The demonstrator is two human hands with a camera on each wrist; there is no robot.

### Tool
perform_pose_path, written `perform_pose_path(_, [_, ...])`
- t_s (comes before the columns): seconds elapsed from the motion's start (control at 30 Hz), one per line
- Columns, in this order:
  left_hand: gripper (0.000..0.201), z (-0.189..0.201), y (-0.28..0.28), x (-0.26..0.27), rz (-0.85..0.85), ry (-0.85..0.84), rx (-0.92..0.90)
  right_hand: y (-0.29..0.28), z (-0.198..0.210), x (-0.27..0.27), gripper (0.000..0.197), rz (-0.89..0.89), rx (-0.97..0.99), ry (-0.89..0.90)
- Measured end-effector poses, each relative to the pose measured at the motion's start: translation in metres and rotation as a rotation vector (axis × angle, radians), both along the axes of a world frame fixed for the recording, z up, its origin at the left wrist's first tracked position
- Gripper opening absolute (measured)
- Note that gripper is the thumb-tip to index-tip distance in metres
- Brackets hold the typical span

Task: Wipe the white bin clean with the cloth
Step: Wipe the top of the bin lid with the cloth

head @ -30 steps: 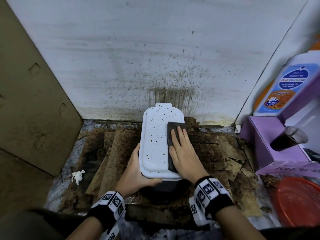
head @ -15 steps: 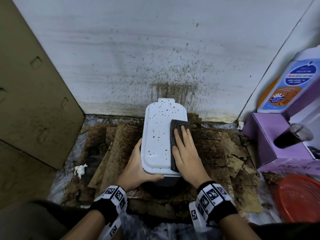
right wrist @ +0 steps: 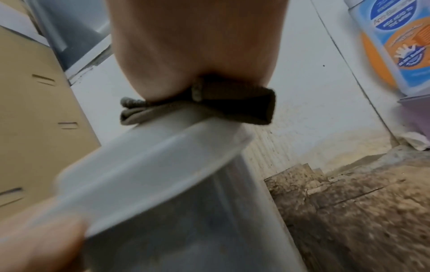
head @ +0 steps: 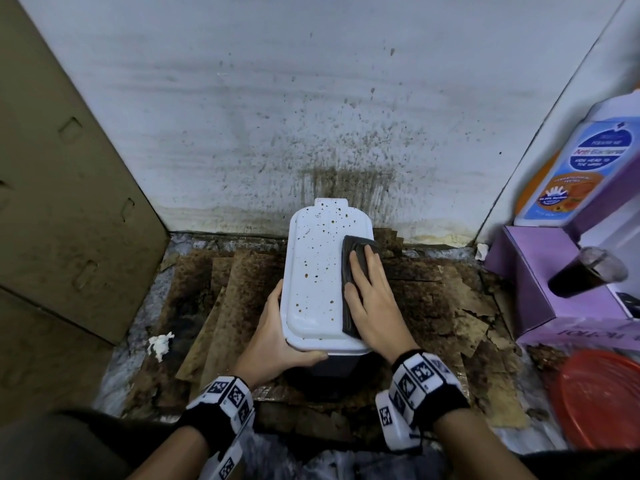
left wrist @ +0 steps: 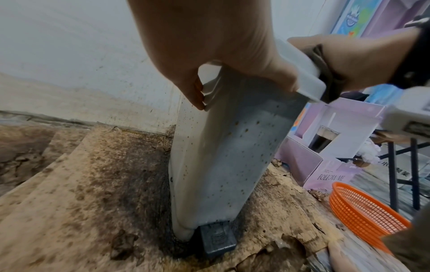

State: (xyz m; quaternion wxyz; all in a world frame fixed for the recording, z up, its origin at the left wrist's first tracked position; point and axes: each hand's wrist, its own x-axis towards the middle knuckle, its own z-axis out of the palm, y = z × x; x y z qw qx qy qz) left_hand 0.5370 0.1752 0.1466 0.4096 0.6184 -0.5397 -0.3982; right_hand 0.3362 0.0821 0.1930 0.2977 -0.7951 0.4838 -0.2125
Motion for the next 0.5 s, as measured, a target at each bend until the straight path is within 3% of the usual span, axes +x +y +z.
perform_pose_path(0.17, [0.145, 0.002, 0.000, 0.000, -0.009, 0.020, 0.013, -0.028, 0.010, 0.004, 0.058, 0.051, 0.083, 0.029])
perform_pose_path(0.5, [0.149, 0.001, 0.000, 0.001, -0.014, 0.019, 0.038, 0.030, -0.003, -0.009, 0.057, 0.037, -0.049, 0.038])
